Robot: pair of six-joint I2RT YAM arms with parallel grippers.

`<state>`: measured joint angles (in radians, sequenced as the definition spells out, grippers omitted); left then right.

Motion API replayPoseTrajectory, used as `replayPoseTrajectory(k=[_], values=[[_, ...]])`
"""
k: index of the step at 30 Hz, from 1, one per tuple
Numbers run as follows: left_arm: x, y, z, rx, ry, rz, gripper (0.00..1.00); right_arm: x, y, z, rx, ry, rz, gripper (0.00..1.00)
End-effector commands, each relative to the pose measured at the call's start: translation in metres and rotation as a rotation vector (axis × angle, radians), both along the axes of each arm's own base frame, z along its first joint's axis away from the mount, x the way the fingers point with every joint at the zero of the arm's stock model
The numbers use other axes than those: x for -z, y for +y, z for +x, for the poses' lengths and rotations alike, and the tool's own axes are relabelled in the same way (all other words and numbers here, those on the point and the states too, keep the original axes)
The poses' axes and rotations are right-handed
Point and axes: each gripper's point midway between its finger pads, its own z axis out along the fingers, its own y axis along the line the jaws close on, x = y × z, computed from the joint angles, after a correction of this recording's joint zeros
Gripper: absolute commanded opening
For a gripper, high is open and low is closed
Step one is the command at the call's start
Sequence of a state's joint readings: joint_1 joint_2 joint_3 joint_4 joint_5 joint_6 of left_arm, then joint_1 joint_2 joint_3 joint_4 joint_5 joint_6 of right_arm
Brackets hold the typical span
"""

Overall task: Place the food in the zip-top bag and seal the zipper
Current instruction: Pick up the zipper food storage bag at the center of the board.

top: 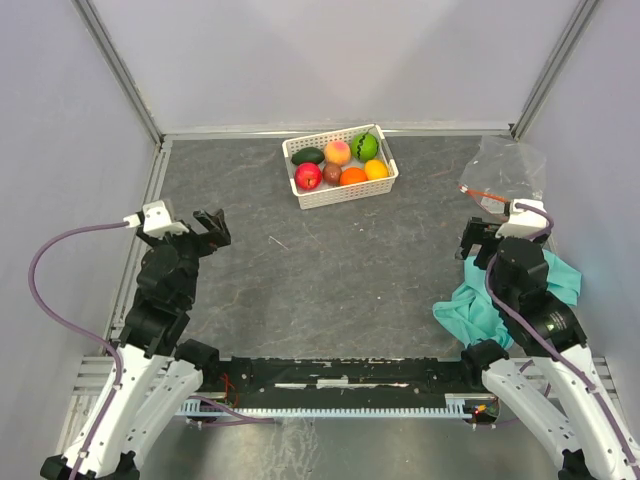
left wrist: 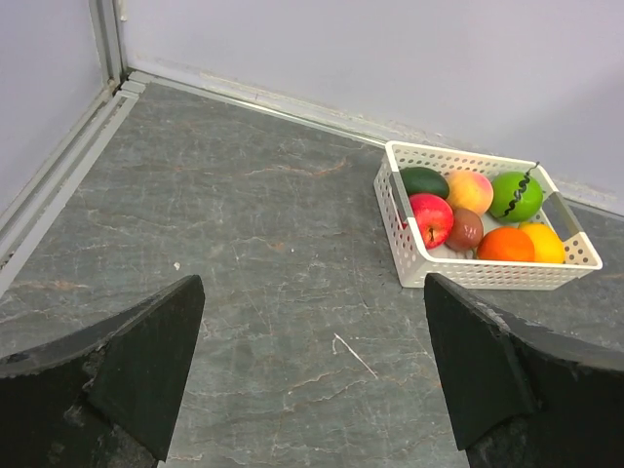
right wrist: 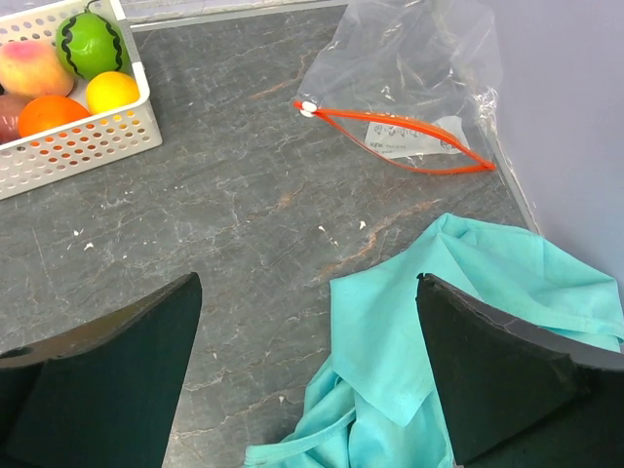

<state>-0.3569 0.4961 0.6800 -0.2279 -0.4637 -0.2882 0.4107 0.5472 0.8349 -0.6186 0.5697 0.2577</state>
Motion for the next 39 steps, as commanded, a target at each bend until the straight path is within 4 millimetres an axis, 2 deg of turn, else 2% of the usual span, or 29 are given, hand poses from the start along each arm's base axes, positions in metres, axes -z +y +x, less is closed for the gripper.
replayPoseTrajectory(k=[1,13,17,24,27,29,34,39], values=[[-0.012,-0.002,0.005,0.016,-0.052,0.046,1.0,-0.011,-0.003,0.005,0.037,-0.065,0.025,0.99],[-0.006,-0.005,-0.002,0.043,-0.084,0.036,0.99,0.004,-0.011,0.019,0.17,-0.013,0.038,0.99],[-0.003,-0.008,-0.008,0.061,-0.099,0.02,0.99,0.009,0.007,0.036,0.096,0.031,0.03,0.99],[-0.004,-0.01,-0.019,0.083,-0.143,0.025,0.99,0.018,0.017,0.07,0.137,-0.017,0.072,0.99],[-0.001,-0.016,-0.018,0.105,-0.137,0.035,0.99,0.025,0.016,0.089,0.149,0.03,0.031,0.99],[0.001,-0.023,-0.016,0.129,-0.126,0.047,0.99,0.038,0.012,0.105,0.15,0.097,-0.02,0.99],[0.001,-0.025,-0.014,0.134,-0.12,0.066,0.99,0.054,-0.014,0.139,0.132,0.18,-0.203,0.99],[0.013,-0.022,-0.006,0.104,-0.05,0.107,1.0,0.057,-0.04,0.174,0.134,0.264,-0.398,1.0]])
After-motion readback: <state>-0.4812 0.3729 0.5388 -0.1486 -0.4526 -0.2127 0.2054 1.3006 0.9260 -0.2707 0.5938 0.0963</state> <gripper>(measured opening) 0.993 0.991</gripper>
